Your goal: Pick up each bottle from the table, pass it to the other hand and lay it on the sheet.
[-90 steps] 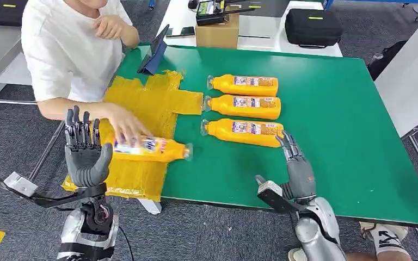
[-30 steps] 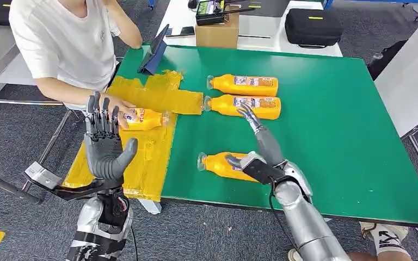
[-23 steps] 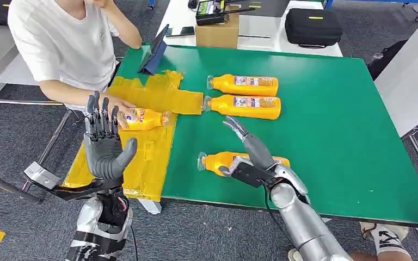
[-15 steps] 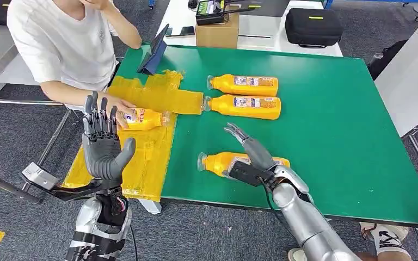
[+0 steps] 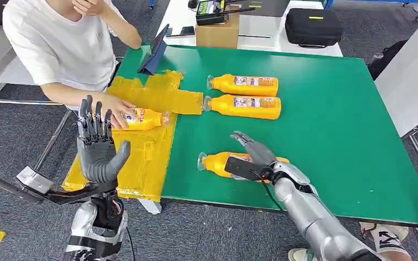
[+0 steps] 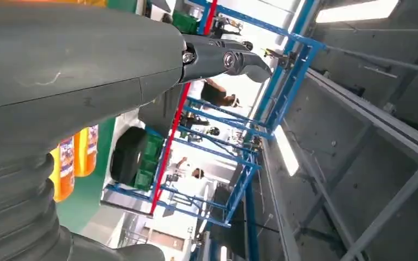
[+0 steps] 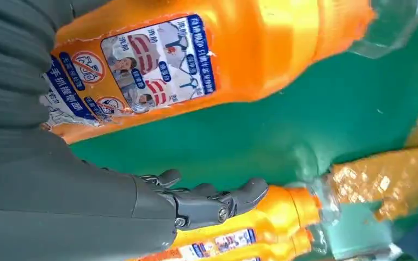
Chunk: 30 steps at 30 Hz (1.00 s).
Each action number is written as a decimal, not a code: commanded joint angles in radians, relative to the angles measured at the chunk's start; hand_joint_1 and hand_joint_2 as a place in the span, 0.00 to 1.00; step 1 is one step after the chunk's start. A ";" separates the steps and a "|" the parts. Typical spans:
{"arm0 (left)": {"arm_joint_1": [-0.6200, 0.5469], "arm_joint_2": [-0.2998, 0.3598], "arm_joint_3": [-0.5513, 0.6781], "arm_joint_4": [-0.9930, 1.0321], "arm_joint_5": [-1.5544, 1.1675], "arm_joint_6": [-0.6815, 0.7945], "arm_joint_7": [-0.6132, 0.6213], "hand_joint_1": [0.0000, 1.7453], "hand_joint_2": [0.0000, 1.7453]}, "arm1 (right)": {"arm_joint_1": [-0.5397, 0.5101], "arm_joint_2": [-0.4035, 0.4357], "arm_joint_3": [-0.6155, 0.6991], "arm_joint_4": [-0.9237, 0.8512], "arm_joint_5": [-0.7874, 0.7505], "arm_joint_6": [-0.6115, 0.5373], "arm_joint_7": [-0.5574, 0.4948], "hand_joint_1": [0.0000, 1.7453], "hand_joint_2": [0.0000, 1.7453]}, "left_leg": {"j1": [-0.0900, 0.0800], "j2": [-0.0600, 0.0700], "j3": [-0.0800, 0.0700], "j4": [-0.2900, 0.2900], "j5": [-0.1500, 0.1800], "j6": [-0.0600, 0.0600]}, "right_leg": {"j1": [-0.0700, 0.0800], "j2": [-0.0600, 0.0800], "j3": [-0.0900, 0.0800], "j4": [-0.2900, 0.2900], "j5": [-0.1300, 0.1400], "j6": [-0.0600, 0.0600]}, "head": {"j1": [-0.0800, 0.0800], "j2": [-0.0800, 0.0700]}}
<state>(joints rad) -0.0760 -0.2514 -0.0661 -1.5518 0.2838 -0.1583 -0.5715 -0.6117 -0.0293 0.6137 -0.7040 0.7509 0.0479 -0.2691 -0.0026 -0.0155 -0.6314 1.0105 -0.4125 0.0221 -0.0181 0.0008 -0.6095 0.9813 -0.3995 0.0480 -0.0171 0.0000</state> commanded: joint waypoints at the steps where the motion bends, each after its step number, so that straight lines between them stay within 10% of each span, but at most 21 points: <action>1: -0.003 0.016 0.042 0.011 0.008 -0.008 0.009 0.00 1.00 | -0.110 -0.018 0.103 0.129 0.026 0.026 0.022 0.00 1.00 | 0.001 0.003 0.005 0.000 -0.002 -0.002 | 0.001 0.002 0.004 0.000 -0.002 -0.002 | 0.000 0.000; 30: 0.053 0.038 0.103 -0.053 -0.019 -0.028 -0.013 0.00 1.00 | 0.002 -0.327 0.251 -0.307 -0.098 0.140 -0.023 0.00 1.00 | 0.001 0.000 0.004 0.000 -0.002 -0.001 | 0.001 -0.001 0.004 -0.001 -0.002 -0.002 | 0.000 0.000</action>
<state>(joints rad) -0.0135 -0.2434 0.0237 -1.6091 0.2773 -0.1904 -0.5852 -0.6113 -0.2625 0.8129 -0.8839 0.6920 0.1514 -0.2796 -0.0025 -0.0161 -0.6314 1.0106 -0.4125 0.0221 -0.0180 0.0005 -0.6096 0.9811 -0.3995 0.0480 -0.0168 0.0000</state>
